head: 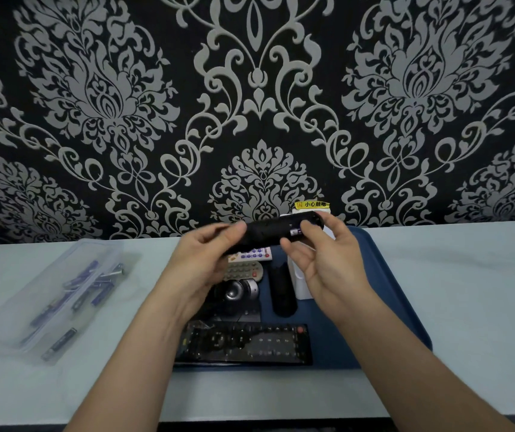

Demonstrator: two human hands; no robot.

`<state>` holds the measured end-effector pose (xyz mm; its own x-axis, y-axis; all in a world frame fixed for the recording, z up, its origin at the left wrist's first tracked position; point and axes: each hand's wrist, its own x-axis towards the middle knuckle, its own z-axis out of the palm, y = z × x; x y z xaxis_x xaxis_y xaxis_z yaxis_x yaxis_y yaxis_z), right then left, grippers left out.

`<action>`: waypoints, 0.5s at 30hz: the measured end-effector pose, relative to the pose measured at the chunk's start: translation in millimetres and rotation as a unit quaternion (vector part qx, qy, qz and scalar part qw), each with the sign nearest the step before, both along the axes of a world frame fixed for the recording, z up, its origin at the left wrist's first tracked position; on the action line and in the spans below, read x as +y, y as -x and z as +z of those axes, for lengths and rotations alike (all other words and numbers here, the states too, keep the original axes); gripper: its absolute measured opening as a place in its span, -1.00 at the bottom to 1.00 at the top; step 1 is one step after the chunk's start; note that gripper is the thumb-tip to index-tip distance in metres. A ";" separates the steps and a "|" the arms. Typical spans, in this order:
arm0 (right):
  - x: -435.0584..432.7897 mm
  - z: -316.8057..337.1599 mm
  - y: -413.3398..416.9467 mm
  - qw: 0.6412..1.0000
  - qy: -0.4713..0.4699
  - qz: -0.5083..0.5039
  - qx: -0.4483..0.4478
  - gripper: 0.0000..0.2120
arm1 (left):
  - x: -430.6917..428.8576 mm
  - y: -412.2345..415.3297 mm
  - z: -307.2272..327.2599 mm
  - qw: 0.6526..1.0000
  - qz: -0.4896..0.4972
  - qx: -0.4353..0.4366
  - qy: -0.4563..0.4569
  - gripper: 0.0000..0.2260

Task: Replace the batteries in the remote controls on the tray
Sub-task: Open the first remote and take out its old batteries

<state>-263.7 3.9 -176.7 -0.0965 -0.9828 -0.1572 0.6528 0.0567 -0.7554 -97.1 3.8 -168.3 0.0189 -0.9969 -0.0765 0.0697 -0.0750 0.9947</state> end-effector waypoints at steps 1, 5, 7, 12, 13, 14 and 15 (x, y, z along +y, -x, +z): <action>0.1 -0.1 0.6 1.000 -0.010 0.016 0.017 -0.76 | -0.7 1.4 1.7 0.997 0.034 0.066 0.005 -0.81; -1.6 2.4 4.5 0.995 -0.030 0.056 0.071 -0.82 | 1.9 4.8 3.6 0.990 0.083 0.106 0.041 -0.92; -2.7 3.3 8.1 0.997 -0.032 0.044 0.048 -0.86 | 1.1 5.0 -0.5 0.993 0.087 0.021 0.080 -0.89; -3.8 4.1 7.8 0.994 -0.086 0.034 0.050 -0.88 | 4.1 7.2 -1.1 0.975 0.083 -0.091 0.185 -0.87; -3.7 4.8 6.6 0.994 -0.095 0.029 0.050 -0.86 | 5.5 8.7 -0.1 0.970 0.081 -0.103 0.203 -0.87; -3.6 5.3 5.8 0.993 -0.099 0.027 0.051 -0.85 | 6.4 9.8 0.6 0.965 0.082 -0.116 0.219 -0.87; -3.5 5.4 5.1 0.993 -0.102 0.028 0.051 -0.85 | 7.2 10.5 0.9 0.961 0.087 -0.128 0.229 -0.87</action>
